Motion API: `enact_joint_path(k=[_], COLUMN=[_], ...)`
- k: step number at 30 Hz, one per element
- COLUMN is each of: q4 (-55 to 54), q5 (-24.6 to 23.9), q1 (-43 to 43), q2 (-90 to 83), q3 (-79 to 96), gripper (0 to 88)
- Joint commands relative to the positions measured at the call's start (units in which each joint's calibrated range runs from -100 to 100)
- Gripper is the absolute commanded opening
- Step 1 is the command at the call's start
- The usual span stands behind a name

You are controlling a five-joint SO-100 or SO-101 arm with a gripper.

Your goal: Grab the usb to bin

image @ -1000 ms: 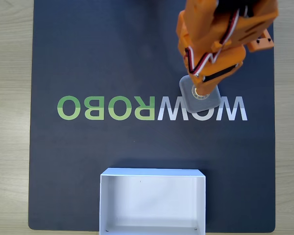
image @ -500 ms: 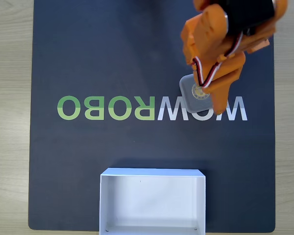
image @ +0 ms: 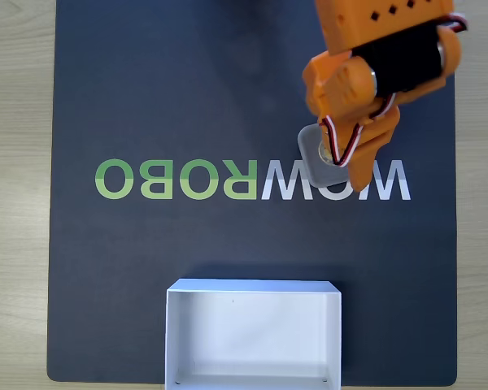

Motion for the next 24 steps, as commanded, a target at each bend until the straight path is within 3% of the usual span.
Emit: enact_joint_path(k=[1, 10, 18, 24], q4=[-2.47, -2.3, -2.3, -3.0], q5=[0.2, 0.14, 0.2, 0.25], q1=[0.81, 0.64, 0.64, 0.89], q2=[0.38, 3.77, 3.85, 3.51], q3=[-0.32, -0.5, -0.86, -0.95], gripper=[44.2, 42.7, 16.1, 12.0])
